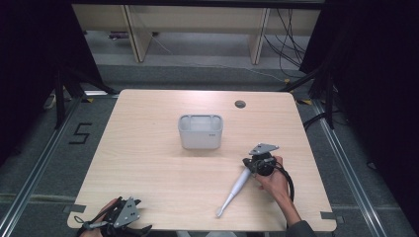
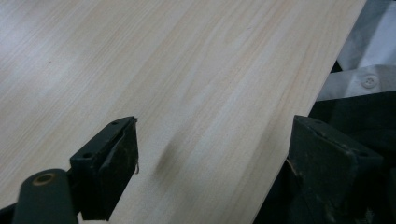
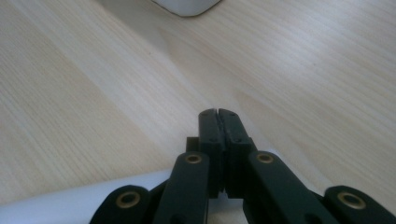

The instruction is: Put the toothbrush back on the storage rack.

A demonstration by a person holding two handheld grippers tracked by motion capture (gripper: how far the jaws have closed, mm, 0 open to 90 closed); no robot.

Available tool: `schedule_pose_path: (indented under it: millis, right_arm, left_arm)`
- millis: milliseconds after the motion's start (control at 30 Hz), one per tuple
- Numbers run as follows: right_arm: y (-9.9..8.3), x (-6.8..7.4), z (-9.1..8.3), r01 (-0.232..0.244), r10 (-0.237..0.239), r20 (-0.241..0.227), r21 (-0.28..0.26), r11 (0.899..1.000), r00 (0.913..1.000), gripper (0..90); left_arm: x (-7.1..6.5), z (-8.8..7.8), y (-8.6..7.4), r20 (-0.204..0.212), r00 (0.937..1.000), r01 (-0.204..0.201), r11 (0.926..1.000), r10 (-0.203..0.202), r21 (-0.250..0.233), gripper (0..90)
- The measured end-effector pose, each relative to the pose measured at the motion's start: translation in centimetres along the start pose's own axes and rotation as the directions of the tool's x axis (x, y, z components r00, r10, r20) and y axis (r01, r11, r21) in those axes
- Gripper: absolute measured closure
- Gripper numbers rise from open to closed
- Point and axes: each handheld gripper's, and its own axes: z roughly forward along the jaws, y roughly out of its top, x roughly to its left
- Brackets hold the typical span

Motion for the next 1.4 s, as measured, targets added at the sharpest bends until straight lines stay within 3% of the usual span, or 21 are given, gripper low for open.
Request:
schedule_pose_path:
  millis: [133,167,200,300,333,400,567,600,633,800,833,867,900,933,967,1267,1367,1400]
  right_arm:
    - [-0.3,-0.3,-0.4,0.012,-0.012,0.004,0.017,1.0,0.9999,88.7]
    - [-0.4,-0.2,-0.6,-0.013,0.013,0.004,0.021,1.0,0.9999,88.6]
    - [-0.6,-0.4,-0.6,0.017,-0.018,0.004,0.022,1.0,0.9998,88.6]
    - [-0.8,-0.3,-0.8,-0.012,0.012,0.014,0.014,1.0,0.9998,88.6]
    - [-1.0,-0.4,-1.3,-0.022,0.022,0.014,0.043,0.999,0.9997,88.5]
    - [-1.2,-0.5,-1.5,-0.01,0.009,0.015,0.042,0.999,0.9998,88.3]
    - [-1.7,-0.3,-2.3,-0.038,0.036,0.031,0.049,0.998,0.9989,88.0]
    - [-1.8,-0.1,-2.6,-0.06,0.058,0.032,0.058,0.997,0.9978,88.0]
    - [-1.9,-0.3,-2.6,-0.03,0.029,0.034,0.046,0.998,0.999,88.0]
    - [-2.5,0.0,-3.1,-0.032,0.029,0.041,0.059,0.998,0.9987,87.7]
    - [-2.6,0.2,-3.3,-0.055,0.052,0.036,0.07,0.996,0.998,87.6]
    - [-2.7,0.1,-3.4,-0.017,0.014,0.048,0.057,0.998,0.9987,87.5]
    - [-2.8,0.1,-3.5,-0.011,0.008,0.052,0.059,0.998,0.9986,87.4]
    - [-2.9,0.5,-3.7,-0.057,0.054,0.039,0.074,0.996,0.9978,87.4]
    - [-3.1,0.5,-3.9,-0.035,0.032,0.042,0.061,0.998,0.9986,87.2]
    - [-3.9,1.3,-4.7,-0.04,0.037,0.036,0.088,0.995,0.9987,86.4]
    - [-4.2,1.4,-4.9,0.0,-0.003,0.047,0.081,0.997,0.9989,86.1]
    - [-4.3,1.6,-5.0,-0.016,0.012,0.045,0.084,0.996,0.9989,86.0]
  left_arm:
    - [0.0,0.0,0.0,0.003,0.9999,0.01,0.9999,-0.01,0.003,15.8]
    - [0.0,0.0,0.0,-0.002,1.0,0.003,1.0,-0.003,-0.005,15.8]
    - [0.0,0.0,0.0,0.001,1.0,-0.001,1.0,0.001,0.001,15.8]
    - [0.0,0.0,0.0,-0.001,1.0,0.007,1.0,-0.007,-0.004,15.8]
    - [0.0,0.0,0.0,0.003,1.0,0.006,1.0,-0.006,0.003,15.8]
    - [0.0,0.0,0.0,0.005,1.0,0.005,1.0,-0.005,-0.002,15.8]
    - [0.1,0.0,0.0,0.003,1.0,0.005,1.0,-0.005,0.003,15.8]
    - [-0.1,0.1,-0.1,0.003,0.9997,0.022,0.9997,-0.022,-0.003,15.8]
    - [0.0,0.0,-0.1,0.0,1.0,0.006,1.0,-0.006,0.0,15.9]
    - [0.0,0.0,-0.1,0.002,1.0,0.007,1.0,-0.007,0.001,15.8]
    - [0.1,0.0,-0.1,0.002,1.0,0.005,1.0,-0.005,0.005,15.8]
    - [0.2,0.0,-0.1,-0.003,1.0,-0.002,0.9999,0.002,0.011,15.8]
    - [0.2,0.0,-0.1,-0.003,1.0,0.005,1.0,-0.005,0.006,15.8]
    - [0.1,0.0,-0.1,-0.003,1.0,0.006,1.0,-0.006,0.005,15.8]
    - [0.1,0.0,-0.1,0.003,1.0,0.004,1.0,-0.004,0.006,15.8]
    - [0.2,0.0,0.0,-0.006,1.0,-0.005,1.0,0.005,0.003,15.8]
    - [0.1,0.0,-0.1,-0.002,1.0,-0.003,0.9999,0.003,0.012,15.8]
    - [0.1,0.0,-0.1,-0.005,1.0,0.004,1.0,-0.004,0.008,15.9]
